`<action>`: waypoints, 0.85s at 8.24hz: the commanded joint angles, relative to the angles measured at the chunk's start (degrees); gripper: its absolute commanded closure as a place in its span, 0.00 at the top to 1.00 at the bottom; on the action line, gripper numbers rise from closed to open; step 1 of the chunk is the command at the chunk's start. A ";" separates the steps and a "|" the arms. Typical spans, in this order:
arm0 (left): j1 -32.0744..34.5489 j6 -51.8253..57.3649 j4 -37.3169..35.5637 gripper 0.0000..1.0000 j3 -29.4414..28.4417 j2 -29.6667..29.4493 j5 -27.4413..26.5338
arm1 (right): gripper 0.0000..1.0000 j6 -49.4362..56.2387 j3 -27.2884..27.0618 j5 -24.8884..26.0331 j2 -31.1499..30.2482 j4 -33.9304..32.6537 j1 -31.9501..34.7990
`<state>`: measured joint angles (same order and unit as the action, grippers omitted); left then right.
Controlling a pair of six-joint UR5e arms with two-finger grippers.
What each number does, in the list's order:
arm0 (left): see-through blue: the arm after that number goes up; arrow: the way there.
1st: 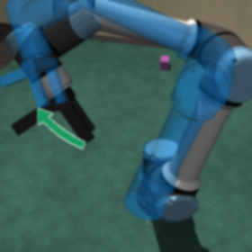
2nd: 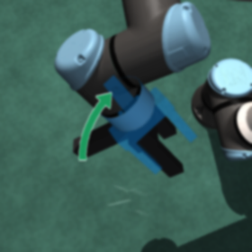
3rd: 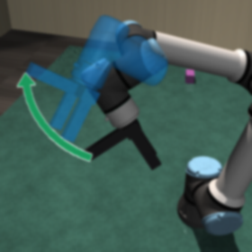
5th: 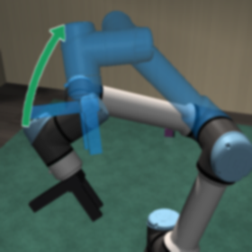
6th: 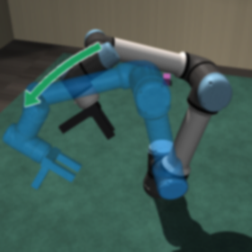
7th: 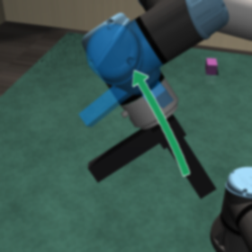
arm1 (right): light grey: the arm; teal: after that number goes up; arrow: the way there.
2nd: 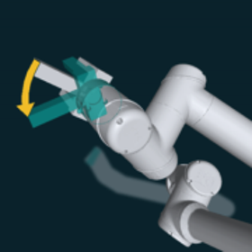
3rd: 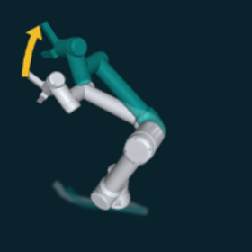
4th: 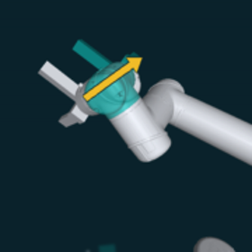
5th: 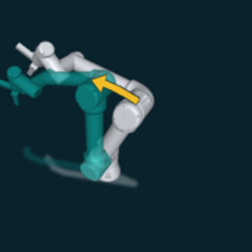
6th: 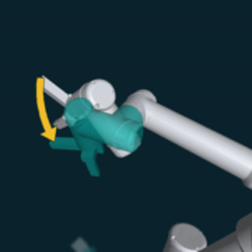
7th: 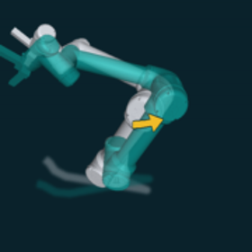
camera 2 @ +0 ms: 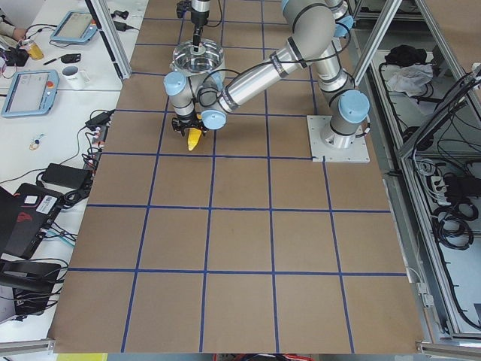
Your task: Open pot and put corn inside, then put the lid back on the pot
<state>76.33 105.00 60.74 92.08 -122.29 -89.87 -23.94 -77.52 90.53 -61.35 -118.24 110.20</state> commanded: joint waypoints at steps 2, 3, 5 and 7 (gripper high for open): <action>0.05 -0.59 -0.01 0.91 0.38 -0.40 0.31 | 0.37 -0.15 0.17 -0.44 -0.08 0.03 0.01; 0.05 -0.76 -0.01 0.62 0.38 -0.40 0.31 | 0.35 -0.15 0.35 -0.44 -0.17 0.03 -0.07; 0.05 -1.72 -0.01 0.00 0.21 -0.05 -0.56 | 0.35 0.90 0.88 -0.18 -1.04 0.03 -0.07; 0.05 -2.69 0.69 0.00 0.03 1.70 -3.09 | 0.35 2.65 0.09 0.09 -4.28 2.03 -0.33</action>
<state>76.38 103.36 60.85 92.27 -122.04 -90.55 -22.83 -76.81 90.37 -62.94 -117.90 110.12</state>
